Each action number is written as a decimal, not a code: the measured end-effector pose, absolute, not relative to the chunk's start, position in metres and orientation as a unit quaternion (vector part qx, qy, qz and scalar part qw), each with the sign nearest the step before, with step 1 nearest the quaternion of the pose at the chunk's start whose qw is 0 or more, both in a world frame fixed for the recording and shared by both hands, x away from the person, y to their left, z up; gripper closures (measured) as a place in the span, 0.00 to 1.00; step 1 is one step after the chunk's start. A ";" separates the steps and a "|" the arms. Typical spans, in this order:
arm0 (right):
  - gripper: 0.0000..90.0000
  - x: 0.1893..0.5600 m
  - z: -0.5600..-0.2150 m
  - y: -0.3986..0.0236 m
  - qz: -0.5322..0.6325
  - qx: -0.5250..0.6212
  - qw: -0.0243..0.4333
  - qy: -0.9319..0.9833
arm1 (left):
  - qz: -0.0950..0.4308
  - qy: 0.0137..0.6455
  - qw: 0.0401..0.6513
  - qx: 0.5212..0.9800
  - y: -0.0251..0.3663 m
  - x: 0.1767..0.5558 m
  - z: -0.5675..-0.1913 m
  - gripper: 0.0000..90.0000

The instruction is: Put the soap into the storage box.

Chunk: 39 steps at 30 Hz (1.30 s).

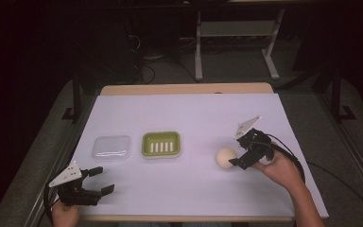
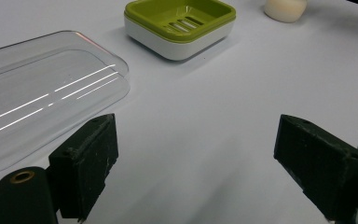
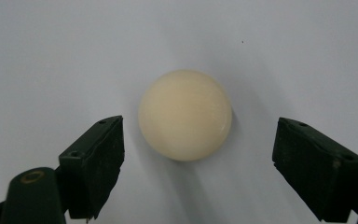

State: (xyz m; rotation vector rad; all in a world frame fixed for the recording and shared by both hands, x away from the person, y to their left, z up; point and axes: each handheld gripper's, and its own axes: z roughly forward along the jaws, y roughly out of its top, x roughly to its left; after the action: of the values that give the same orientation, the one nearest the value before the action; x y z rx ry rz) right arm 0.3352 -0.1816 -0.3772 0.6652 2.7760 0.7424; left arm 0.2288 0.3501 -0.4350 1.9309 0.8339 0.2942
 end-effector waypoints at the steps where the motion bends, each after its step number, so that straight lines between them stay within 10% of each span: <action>1: 0.18 0.337 -0.377 -0.179 0.248 0.222 0.094 0.938 | 0.121 0.343 0.487 0.794 0.350 0.229 -0.435 0.14; 39: 0.22 0.365 -0.416 -0.141 0.153 0.229 0.024 0.961 | 0.120 0.345 0.484 0.795 0.351 0.230 -0.436 0.14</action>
State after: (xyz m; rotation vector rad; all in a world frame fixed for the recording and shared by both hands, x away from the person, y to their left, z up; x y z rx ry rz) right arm 0.3652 -0.1409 -0.4165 0.7076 2.9730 0.4749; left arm 0.2298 0.3515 -0.4359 1.9367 0.8395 0.2928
